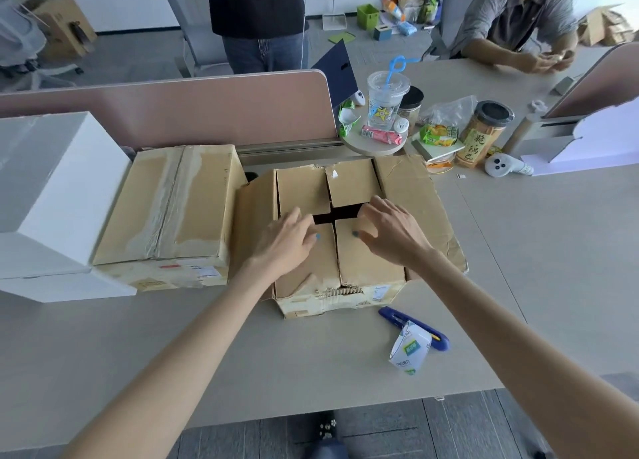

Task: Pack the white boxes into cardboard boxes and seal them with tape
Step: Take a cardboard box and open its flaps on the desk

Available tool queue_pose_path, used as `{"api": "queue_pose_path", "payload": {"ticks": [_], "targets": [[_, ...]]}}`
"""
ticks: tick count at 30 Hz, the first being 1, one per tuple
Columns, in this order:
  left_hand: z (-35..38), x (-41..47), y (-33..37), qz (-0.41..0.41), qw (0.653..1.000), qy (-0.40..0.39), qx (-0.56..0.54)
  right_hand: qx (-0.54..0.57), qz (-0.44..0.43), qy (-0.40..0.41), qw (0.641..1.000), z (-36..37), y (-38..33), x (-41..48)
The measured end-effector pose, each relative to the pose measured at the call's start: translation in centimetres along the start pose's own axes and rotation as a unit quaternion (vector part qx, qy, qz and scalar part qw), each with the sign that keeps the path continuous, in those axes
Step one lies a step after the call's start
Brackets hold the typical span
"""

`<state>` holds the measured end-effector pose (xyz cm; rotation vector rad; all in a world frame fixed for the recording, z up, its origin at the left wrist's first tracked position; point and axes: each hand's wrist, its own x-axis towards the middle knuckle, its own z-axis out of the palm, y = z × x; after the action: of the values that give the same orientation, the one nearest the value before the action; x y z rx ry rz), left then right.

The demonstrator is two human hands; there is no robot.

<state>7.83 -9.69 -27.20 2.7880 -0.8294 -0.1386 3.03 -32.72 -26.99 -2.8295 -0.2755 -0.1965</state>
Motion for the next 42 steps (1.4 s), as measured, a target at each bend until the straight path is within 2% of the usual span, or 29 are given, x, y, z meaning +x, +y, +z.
{"api": "queue_pose_path", "payload": {"ticks": [3,8,15,18,23,26,29,31,35,37,42], "targets": [[-3.2,-1.8,1.3,0.024,0.998,0.058,-0.010,0.000,-0.007,0.013,1.000,-2.7,-1.1,-1.0],[-5.7,-7.4,4.1,0.059,0.994,0.093,-0.015,0.014,-0.037,0.005,0.999,-5.6,-3.4,-5.0],[-2.9,-15.0,6.2,0.110,0.979,0.161,0.063,0.019,-0.086,-0.007,0.996,-5.1,-5.6,-11.5],[-0.6,-17.7,7.0,0.117,0.977,0.165,0.066,0.023,-0.117,-0.010,0.993,-3.5,-5.7,-14.3],[4.2,-20.8,7.0,0.070,0.990,0.099,0.070,0.027,-0.119,-0.115,0.986,0.0,-4.7,-17.3],[6.3,-20.9,6.7,0.009,0.998,-0.004,0.062,-0.003,-0.113,-0.155,0.981,1.7,-4.4,-17.7],[7.2,-19.9,6.5,-0.036,0.992,-0.107,0.061,-0.067,-0.105,-0.199,0.972,3.1,-4.4,-17.6],[7.2,-19.0,6.7,-0.046,0.988,-0.129,0.072,-0.088,-0.107,-0.192,0.972,3.3,-4.7,-17.6],[6.3,-17.6,7.5,-0.032,0.996,-0.031,0.071,-0.013,-0.098,-0.121,0.988,2.6,-5.3,-16.4],[5.6,-16.6,7.6,-0.026,0.997,0.014,0.069,-0.012,-0.099,-0.090,0.991,1.9,-5.2,-15.1],[3.5,-13.0,6.3,-0.022,0.996,0.060,0.061,-0.034,-0.077,-0.045,0.995,0.3,-4.3,-10.7]]}}
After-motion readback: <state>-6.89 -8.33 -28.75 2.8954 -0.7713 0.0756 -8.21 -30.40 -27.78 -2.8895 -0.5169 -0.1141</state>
